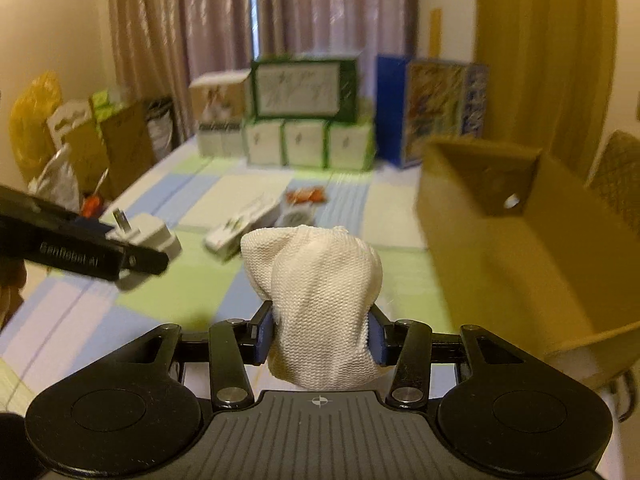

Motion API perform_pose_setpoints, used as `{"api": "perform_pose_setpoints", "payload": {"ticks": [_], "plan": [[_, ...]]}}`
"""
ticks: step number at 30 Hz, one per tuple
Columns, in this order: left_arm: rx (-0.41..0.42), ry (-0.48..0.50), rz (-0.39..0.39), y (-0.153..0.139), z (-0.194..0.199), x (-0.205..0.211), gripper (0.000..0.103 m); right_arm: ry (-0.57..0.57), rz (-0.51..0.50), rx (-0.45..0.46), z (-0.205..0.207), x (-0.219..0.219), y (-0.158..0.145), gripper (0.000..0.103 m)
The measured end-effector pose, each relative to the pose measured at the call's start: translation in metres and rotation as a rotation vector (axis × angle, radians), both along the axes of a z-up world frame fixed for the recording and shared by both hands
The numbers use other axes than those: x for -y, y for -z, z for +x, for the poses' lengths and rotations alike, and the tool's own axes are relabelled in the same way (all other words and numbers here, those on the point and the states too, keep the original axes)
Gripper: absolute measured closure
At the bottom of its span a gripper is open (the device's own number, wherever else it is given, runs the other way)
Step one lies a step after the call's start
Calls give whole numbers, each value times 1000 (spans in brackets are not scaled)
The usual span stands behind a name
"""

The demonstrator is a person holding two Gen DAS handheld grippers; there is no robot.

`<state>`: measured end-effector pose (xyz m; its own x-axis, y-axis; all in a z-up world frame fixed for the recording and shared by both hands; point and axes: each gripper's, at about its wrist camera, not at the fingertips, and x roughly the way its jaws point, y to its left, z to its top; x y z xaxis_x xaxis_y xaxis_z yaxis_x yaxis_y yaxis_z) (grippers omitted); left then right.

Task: Organize objects
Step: 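Lower the adapter into the cardboard box with the left tool while the right tool drops the cloth there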

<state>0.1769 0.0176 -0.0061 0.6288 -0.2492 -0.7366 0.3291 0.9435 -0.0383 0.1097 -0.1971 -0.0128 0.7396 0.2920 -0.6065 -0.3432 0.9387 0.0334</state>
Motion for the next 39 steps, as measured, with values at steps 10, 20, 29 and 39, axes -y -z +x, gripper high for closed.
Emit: {"api": "perform_pose_setpoints", "payload": {"ticks": [10, 20, 29, 39], "plan": [[88, 192, -90, -68, -2, 136, 41, 215, 6, 62, 25, 124, -72, 59], [81, 315, -66, -59, 29, 252, 41, 299, 5, 14, 61, 209, -59, 59], [55, 352, -44, -33, 50, 288, 44, 292, 29, -20, 75, 235, -37, 58], [82, 310, -59, -40, 62, 284, 39, 244, 120, 3, 72, 250, -39, 19]]}}
